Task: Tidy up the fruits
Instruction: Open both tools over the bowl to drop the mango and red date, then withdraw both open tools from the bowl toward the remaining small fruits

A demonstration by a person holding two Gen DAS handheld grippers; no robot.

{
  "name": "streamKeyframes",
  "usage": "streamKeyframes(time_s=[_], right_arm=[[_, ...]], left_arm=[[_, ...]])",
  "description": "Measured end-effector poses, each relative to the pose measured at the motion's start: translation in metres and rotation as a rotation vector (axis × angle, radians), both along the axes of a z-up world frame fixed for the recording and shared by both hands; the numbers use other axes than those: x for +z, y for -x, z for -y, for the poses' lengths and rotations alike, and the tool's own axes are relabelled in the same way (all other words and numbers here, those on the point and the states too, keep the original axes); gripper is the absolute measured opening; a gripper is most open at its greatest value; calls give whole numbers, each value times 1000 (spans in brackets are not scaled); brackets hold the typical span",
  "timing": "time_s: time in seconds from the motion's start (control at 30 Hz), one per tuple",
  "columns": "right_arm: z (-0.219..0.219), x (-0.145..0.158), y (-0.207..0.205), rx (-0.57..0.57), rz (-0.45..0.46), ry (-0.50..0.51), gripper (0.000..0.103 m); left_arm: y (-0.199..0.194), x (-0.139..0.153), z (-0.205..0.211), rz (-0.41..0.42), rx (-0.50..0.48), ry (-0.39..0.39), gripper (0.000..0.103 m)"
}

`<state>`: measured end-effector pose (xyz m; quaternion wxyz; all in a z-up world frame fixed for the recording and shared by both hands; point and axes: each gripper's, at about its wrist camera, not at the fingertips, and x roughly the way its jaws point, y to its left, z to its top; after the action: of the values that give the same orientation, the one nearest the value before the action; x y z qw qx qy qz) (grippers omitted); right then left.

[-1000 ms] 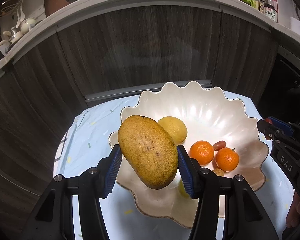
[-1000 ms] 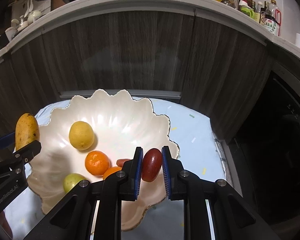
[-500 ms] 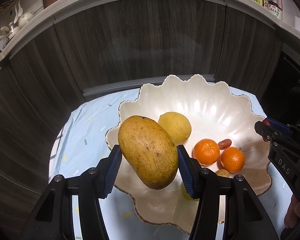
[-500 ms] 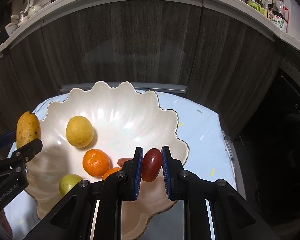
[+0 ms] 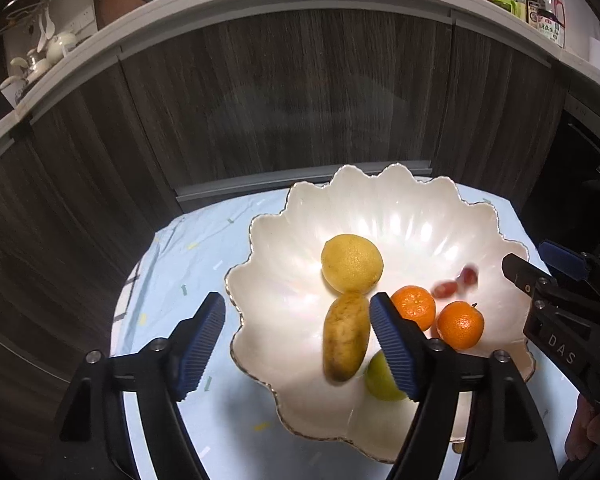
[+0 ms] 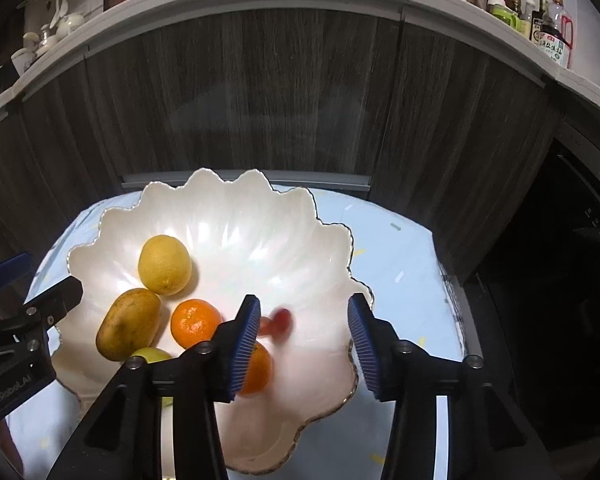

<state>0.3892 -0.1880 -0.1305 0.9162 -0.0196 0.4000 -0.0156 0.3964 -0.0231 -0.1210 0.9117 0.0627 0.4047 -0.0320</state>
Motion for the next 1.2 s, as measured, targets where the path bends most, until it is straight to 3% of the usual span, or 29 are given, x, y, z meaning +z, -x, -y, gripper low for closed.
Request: streamKeyframes(time_s=[0.3,0.73,1.2], right_arm=[[1,18,16,-11,33,2,56],[2,39,48,-19,63,-8,56],[6,41,88,3,68,-7,56]], left_arm=[[14,17,0,31,14,-6,85],[48,42,2,73,7,-9,85],[94,53,11,82,3,-14,85]])
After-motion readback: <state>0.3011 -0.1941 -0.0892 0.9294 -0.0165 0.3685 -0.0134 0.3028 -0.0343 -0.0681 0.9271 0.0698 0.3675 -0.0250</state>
